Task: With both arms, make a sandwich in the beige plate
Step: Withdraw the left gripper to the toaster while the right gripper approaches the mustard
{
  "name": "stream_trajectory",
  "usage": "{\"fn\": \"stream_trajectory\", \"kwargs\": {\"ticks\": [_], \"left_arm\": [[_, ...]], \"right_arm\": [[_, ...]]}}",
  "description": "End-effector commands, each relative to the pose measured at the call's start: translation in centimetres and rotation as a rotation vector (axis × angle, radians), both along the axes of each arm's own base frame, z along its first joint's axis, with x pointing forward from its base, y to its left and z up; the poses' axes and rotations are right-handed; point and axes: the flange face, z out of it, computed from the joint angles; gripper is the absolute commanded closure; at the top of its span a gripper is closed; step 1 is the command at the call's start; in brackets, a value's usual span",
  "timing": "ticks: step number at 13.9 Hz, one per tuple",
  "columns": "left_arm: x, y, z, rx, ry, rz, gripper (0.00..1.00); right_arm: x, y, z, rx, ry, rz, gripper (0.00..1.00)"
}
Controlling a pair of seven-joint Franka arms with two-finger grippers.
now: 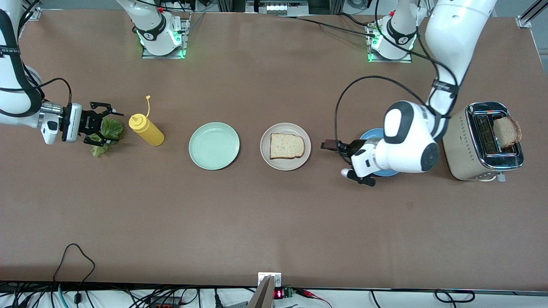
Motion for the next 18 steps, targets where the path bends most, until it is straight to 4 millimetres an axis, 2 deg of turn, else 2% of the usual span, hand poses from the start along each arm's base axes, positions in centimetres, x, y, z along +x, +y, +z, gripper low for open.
{"fn": "stream_trajectory", "kwargs": {"ticks": [1,2,3,4,6,7,8,9,10,11,14,17,18], "left_arm": [[0.4,4.3,3.7,0.076,-0.04,-0.029,0.0],[1.0,7.4,5.4,0.143,-0.089,-0.023,0.0],[1.5,8.7,6.2,0.191,-0.117,-0.034,0.0],[2.3,10.9,7.2,0.244,-0.149,-0.035,0.0],[2.6,13.8,8.6,0.372,-0.196,-0.077,0.0],[2.7,15.9,10.7,0.44,-0.236,-0.069,0.0],[2.8,17.6,12.2,0.454,-0.254,-0.035,0.0],[3.3,18.9,14.6,0.466,-0.286,-0.009,0.0],[3.3,19.8,16.4,0.472,-0.292,0.003,0.0],[3.6,20.7,19.5,0.478,-0.298,0.017,0.0],[3.0,22.8,24.2,0.536,-0.286,0.062,0.0],[1.5,22.5,27.4,0.559,-0.229,0.185,0.0],[1.2,22.6,27.6,0.554,-0.228,0.19,0.0]], "right_arm": [[-0.7,-0.6,-1.6,0.048,-0.045,0.003,0.0],[-1.0,-0.6,-3.2,0.086,-0.063,0.011,0.0],[-1.0,-0.5,-3.8,0.108,-0.087,0.013,0.0],[-1.1,-0.5,-4.1,0.121,-0.103,0.016,0.0],[-1.2,-0.4,-4.9,0.132,-0.109,0.021,0.0],[-1.2,-0.1,-5.8,0.17,-0.138,0.007,0.0],[-1.4,0.0,-6.6,0.186,-0.144,0.007,0.0],[-1.5,0.3,-7.0,0.208,-0.149,0.005,0.0],[-1.5,0.5,-7.0,0.23,-0.161,0.011,0.0],[-1.6,0.7,-6.9,0.251,-0.185,0.029,0.0],[-2.3,0.7,-7.3,0.326,-0.192,0.034,0.0],[-2.8,0.5,-8.1,0.348,-0.219,0.054,0.0],[-3.1,0.5,-8.3,0.35,-0.233,0.065,0.0]]}}
